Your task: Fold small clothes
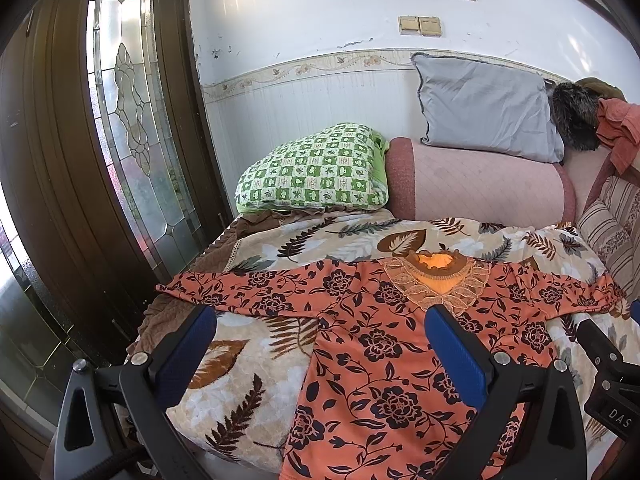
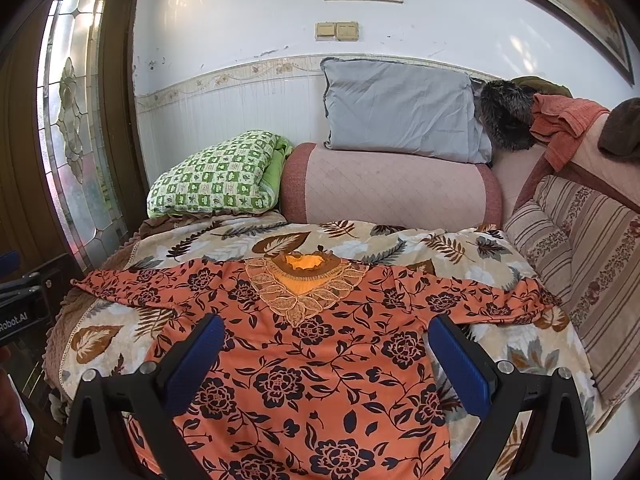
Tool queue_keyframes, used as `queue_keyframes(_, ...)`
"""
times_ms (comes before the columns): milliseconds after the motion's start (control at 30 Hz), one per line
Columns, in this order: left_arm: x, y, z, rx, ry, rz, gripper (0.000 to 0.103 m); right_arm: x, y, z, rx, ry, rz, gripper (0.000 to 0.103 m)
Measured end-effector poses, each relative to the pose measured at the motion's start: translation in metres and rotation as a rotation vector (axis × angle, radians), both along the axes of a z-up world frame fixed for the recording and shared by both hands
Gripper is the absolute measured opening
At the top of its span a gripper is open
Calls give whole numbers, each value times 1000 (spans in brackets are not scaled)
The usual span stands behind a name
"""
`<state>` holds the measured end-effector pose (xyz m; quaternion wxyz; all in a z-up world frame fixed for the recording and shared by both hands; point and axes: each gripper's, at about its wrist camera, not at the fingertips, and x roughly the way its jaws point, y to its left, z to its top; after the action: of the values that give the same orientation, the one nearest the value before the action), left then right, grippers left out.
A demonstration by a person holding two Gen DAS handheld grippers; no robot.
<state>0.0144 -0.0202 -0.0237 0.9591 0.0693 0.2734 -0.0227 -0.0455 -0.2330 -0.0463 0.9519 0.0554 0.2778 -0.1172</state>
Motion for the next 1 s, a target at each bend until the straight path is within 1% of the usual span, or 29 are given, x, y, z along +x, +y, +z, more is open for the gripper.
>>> queue_keyframes(233, -3, -2, -5, 2, 3, -7, 103, 1, 1, 1, -8, 14, -4, 103)
queue_keyframes(533, -4, -5, -4, 8, 5, -7, 103, 1, 1, 3, -31, 19, -10, 103)
queue_keyframes(867, -7, -20, 0, 22, 5, -24, 103, -5, -6, 7, -26, 12, -16, 103)
queue_keyframes(1000, 1, -31, -4, 38, 15, -33, 103, -4, -15, 4, -24, 12, -26, 103)
